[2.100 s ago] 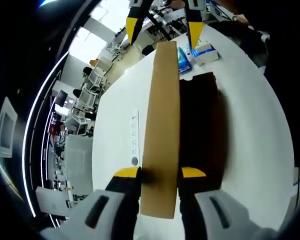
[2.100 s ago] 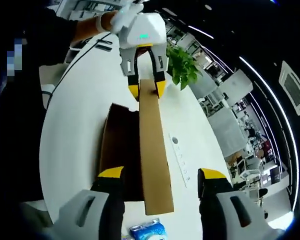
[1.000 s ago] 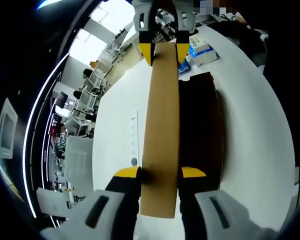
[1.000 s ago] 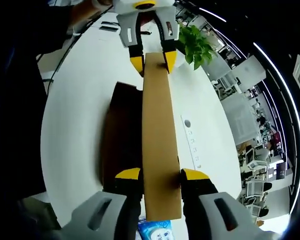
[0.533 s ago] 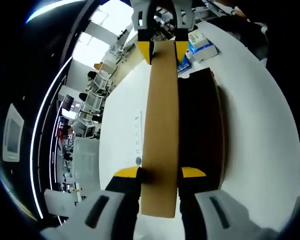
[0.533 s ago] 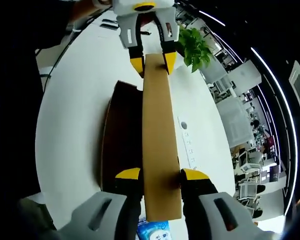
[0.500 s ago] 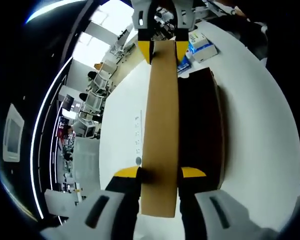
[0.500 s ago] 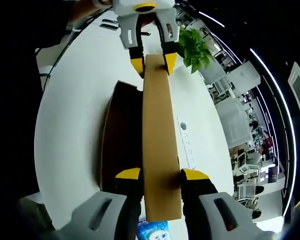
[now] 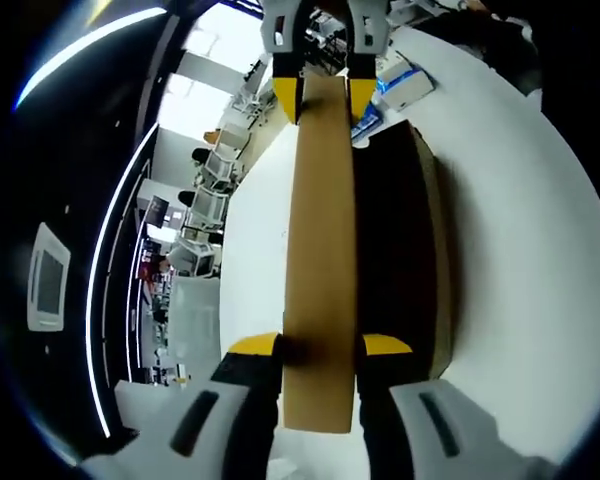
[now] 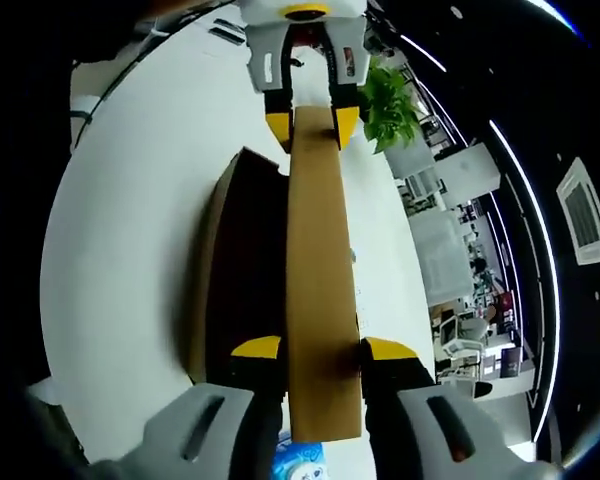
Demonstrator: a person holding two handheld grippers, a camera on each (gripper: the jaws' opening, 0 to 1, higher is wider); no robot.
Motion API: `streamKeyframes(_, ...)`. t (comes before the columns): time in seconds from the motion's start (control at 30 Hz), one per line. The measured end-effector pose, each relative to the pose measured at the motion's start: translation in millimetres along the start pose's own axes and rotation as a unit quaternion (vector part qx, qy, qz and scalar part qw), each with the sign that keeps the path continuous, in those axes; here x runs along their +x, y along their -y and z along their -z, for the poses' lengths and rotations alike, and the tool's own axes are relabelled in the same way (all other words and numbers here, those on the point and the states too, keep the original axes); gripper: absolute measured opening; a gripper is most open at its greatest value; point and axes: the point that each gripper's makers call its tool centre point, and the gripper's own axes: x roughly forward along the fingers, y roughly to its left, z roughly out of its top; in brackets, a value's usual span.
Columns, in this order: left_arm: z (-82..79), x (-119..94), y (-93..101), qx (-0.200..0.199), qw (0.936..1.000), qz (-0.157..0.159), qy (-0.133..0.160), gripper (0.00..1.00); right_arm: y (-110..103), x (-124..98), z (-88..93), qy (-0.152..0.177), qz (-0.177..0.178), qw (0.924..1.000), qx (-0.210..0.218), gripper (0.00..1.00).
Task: Operate the shoe box by opening the lid, removing the specified soft item, and placing it in the target area until the item is outside and the box remains undamaged.
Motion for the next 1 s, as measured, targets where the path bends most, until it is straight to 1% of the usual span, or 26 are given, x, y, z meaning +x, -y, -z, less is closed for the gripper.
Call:
streamKeyframes(0.07, -0.2, 0, 1.9, -0.003, 1.0, -0.005, 0.0, 0.29, 0, 0, 0.9, 0.002, 0.006, 1.0, -0.004, 0.29)
streamKeyframes(0.2, 0.2, 1, 6.2, 0.005, 0.9999, -0.016, -0.002, 0.29, -4, 1, 2.1, 0.006, 0.017, 0.9998, -0.011, 0.29)
streamKeyframes(0.4, -0.1, 1, 12.5, 0.005, 0.9995, -0.03, 0.004, 0.29, -9, 2, 2.9, 0.014, 0.038, 0.999, -0.022, 0.29)
streamKeyframes(0.63, 1.0, 1, 19.4, 0.015, 0.9988, -0.047, 0.003, 0.29, -16, 3, 2.9, 0.016, 0.057, 0.9976, -0.035, 0.29)
streamKeyframes(0.7, 0.1, 0, 21.9, 0.016, 0.9984, -0.054, 0.006, 0.29, -19, 3, 3.8, 0.014, 0.068, 0.9967, -0.041, 0.29)
streamKeyframes(0.83, 1.1, 1, 26.8, 0.018, 0.9981, -0.058, 0.008, 0.29, -24, 5, 4.1, 0.014, 0.082, 0.995, -0.055, 0.29)
streamKeyframes(1.0, 1.8, 3, 33.0, 0.025, 0.9966, -0.078, 0.008, 0.29, -28, 5, 4.2, 0.014, 0.093, 0.9938, -0.059, 0.29)
